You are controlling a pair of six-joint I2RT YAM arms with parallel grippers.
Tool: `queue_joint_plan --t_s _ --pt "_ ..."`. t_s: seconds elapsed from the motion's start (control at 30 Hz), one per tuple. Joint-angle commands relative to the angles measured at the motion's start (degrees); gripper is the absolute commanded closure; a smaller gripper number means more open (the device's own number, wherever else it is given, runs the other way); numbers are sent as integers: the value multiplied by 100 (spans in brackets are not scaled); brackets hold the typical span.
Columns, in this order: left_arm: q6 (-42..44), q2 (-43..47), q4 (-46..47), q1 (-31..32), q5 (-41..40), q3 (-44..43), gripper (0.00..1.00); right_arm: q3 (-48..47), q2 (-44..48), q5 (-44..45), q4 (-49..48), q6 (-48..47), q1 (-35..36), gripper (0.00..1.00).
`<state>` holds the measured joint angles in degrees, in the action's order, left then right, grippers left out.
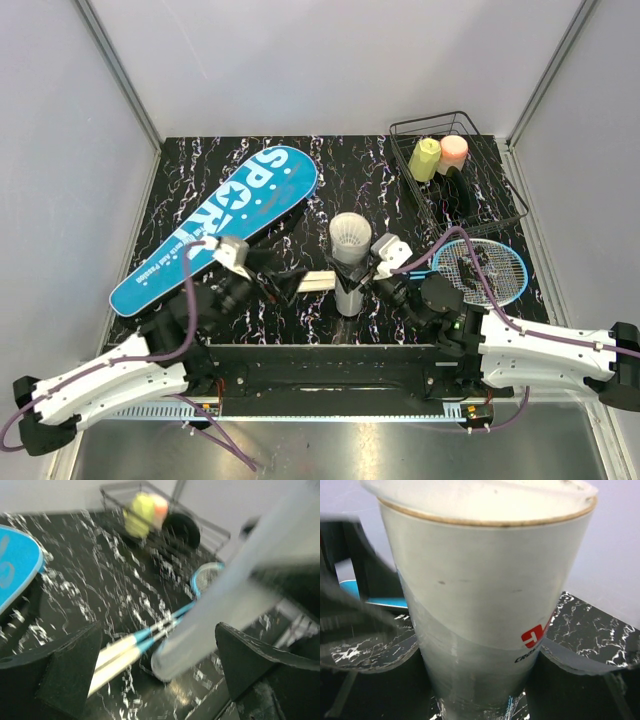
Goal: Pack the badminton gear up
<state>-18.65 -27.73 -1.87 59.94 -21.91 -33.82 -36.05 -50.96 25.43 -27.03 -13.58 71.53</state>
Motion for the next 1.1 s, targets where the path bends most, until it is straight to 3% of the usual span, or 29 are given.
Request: queue_joint_plan --t_s 0.0,0.07,0.2,0.37,0.47,1.07 --pt "238 22 2302 17 1109 1078 1 -350 -19 813 -593 14 28 50" --pt "423 -135 3248 17 1408 1516 1 -367 -63 911 -751 5 28 49" --pt "1142 -645 4001 184 1663 1581 1 -473 -177 955 -813 14 28 48" --pt "1408 -1514 4905 299 1777 1441 1 -473 -195 832 -892 93 28 47" --pt "1461 -1928 4863 299 2156 1177 1 -455 -151 832 -875 163 28 47" --pt "1725 -3300 5829 307 1831 728 3 -411 -37 682 -769 541 19 46"
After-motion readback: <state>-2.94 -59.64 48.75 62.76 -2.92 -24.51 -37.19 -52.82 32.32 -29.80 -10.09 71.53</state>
